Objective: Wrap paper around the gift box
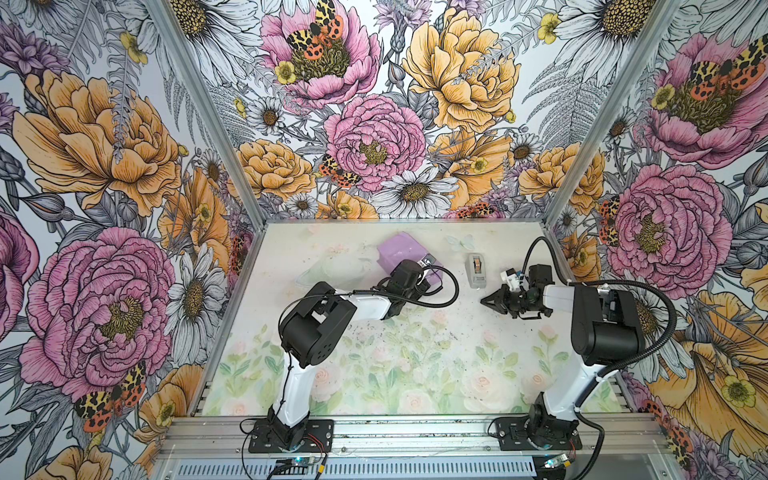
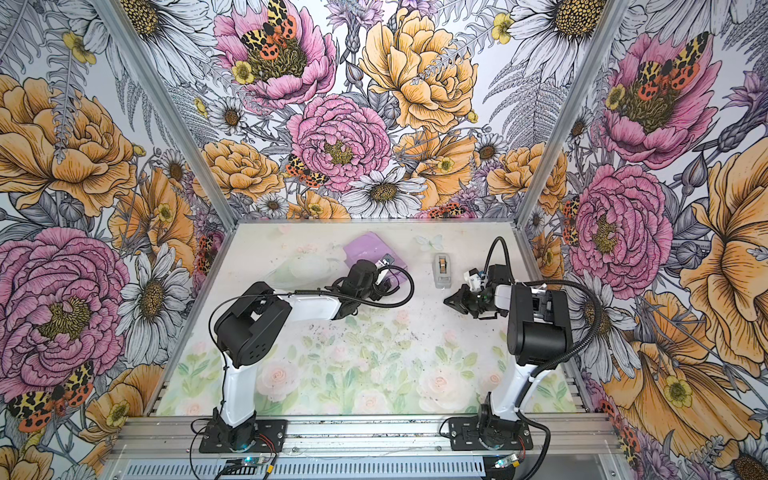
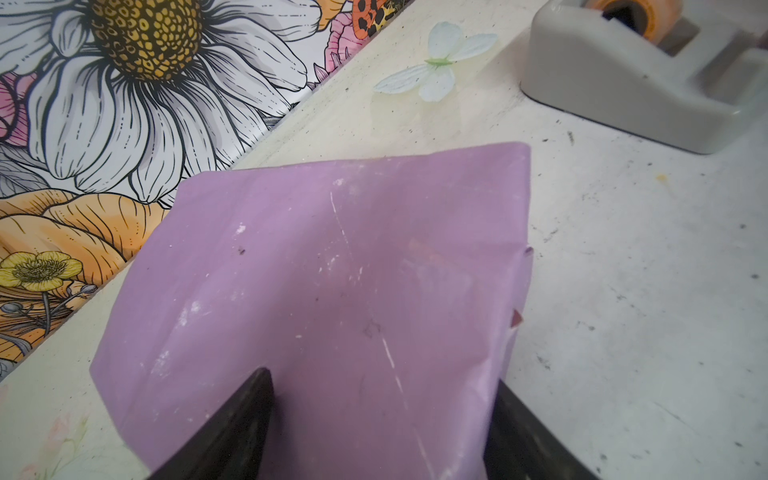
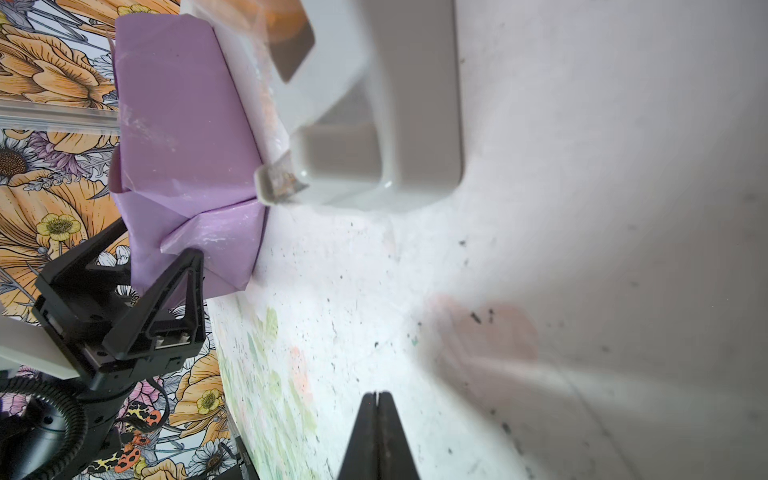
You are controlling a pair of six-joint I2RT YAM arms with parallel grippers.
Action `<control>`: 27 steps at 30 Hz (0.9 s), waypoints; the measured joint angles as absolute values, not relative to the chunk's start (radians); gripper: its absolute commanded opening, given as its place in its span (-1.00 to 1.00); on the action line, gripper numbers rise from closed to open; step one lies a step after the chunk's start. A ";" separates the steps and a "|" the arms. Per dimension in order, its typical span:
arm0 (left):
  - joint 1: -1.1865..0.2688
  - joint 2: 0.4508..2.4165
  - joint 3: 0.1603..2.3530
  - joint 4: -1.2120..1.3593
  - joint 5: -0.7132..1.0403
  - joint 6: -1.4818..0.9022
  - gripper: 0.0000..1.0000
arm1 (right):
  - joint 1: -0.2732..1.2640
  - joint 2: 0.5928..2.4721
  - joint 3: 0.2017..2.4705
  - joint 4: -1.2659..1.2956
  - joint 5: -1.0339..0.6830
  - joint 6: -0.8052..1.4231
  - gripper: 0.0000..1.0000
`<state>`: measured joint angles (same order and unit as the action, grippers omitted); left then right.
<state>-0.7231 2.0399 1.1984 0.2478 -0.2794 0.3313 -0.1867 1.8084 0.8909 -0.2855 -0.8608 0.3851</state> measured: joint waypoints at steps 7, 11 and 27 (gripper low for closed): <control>-0.723 2.040 1.198 0.247 -0.279 0.331 0.52 | -0.187 1.729 0.919 -0.307 -0.788 0.323 -0.23; -0.722 2.040 1.198 0.247 -0.276 0.331 0.52 | -0.187 1.726 0.989 -0.306 -0.750 0.279 -0.23; -0.720 2.040 1.198 0.248 -0.271 0.331 0.51 | -0.164 1.993 1.295 -0.354 -0.809 0.250 -0.30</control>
